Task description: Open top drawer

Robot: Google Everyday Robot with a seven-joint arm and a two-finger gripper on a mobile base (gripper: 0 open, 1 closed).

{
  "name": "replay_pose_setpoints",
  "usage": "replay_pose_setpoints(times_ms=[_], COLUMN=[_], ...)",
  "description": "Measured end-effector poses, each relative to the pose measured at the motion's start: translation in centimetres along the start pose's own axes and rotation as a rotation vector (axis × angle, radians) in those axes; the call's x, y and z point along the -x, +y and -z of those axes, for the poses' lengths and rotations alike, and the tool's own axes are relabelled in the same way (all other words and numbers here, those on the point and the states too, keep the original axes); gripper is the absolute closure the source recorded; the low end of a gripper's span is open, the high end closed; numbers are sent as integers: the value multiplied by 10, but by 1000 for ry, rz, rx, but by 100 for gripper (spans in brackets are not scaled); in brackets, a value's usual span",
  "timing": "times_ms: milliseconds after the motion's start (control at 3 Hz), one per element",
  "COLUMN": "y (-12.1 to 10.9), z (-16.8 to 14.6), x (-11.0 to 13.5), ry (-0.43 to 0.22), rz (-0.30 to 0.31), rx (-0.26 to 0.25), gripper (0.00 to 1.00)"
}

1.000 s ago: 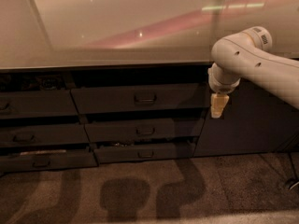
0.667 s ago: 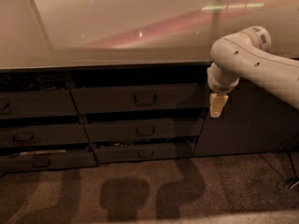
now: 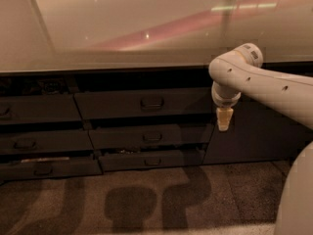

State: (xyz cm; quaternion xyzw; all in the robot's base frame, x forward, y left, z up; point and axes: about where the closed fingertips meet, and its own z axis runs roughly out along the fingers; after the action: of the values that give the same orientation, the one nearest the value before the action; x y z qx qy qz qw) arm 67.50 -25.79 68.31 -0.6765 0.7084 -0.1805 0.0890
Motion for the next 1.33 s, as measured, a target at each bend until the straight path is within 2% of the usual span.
replay_pose_setpoints(times_ms=[333, 667, 1000, 1333], y=[0, 1, 5, -18], z=[-1, -1, -12, 6], x=[0, 1, 0, -1], ry=[0, -54, -222, -297], rz=[1, 11, -11, -13], rx=[1, 19, 61, 10], gripper=[0, 0, 0, 0])
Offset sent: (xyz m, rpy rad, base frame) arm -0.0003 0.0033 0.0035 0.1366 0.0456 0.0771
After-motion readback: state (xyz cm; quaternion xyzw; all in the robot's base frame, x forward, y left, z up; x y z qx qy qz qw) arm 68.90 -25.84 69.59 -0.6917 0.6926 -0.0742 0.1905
